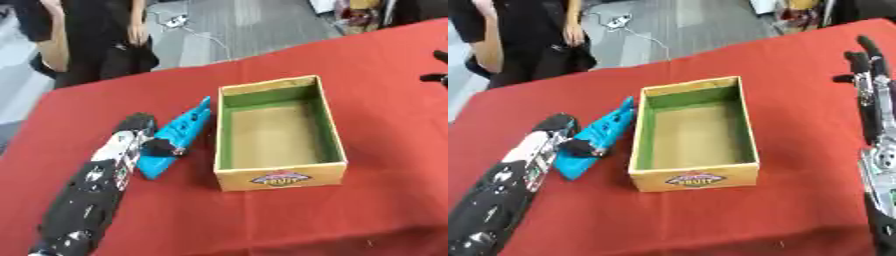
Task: Pick up objects on the table and place them in the box.
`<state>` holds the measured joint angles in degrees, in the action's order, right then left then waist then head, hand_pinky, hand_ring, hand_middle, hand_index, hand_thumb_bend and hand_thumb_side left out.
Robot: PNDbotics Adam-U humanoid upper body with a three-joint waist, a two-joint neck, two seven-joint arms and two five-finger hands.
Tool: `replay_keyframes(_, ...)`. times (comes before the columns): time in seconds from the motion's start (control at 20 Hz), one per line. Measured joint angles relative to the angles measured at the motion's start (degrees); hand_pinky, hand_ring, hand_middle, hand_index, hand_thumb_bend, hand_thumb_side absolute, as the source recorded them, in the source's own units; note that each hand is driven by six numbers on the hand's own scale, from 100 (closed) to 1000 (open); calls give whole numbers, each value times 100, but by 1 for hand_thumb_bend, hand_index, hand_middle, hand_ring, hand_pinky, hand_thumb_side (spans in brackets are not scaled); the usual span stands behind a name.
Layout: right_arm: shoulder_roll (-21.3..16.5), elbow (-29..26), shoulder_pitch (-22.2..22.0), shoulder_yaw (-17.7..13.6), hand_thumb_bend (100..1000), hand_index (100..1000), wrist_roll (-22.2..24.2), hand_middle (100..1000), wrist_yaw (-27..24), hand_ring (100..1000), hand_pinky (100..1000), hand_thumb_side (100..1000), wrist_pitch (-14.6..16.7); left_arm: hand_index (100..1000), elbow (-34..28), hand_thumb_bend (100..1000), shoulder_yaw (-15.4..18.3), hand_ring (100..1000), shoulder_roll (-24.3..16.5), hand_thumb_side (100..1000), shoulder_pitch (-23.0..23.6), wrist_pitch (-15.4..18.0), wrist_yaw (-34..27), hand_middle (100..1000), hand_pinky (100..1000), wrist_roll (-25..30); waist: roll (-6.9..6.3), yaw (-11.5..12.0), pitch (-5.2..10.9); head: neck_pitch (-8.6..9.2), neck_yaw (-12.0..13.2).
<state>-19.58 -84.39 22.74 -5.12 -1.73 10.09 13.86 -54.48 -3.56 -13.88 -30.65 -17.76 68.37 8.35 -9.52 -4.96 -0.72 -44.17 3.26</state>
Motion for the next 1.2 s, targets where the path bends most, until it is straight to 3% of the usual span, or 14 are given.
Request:
replay_keyframes(0.05,1,0,11,0,410,1000,-1,1000,0,908,670,1000,0,284,-54,355,-12,100,-2,907,46,23,4,100,100,-160,6,-1,-7,0,0)
replay_keyframes(0.1,1,-1,13,0,410,1000,-2,1000,0,909,669,1000,0,150,-110,162,-30,100,-3,1000,98,46,7,100,100,-321,9,-1,-9,0,0)
replay_keyframes(0.15,1,-1,13,0,410,1000,-2,1000,0,909,669,1000,0,162,-176,193,-38,100,-3,1000,148,67,13,100,100,-497,11,-1,-21,0,-1)
replay_keyframes(0.2,1,-1,14,-1,410,1000,-2,1000,0,909,669,1000,0,124,-243,100,-51,100,-5,1000,184,84,17,100,100,-673,11,-1,-39,0,-1)
replay_keyframes(0.45,2,-1,16,-1,410,1000,-4,1000,0,909,669,1000,0,113,-479,100,-85,100,-5,1000,239,135,-52,100,100,-1210,31,-13,-50,0,-2)
replay_keyframes(0.8,5,-3,16,-15,411,1000,-13,1000,-22,909,669,1000,7,112,-571,100,-71,100,-17,1000,282,130,-335,100,100,-1205,34,-116,-64,0,6)
replay_keyframes(1.2,28,-37,18,-73,411,1000,-69,1000,-58,909,669,1000,-1,113,-1021,100,-55,100,-213,1000,281,104,-726,100,100,-1180,40,-80,-125,0,30)
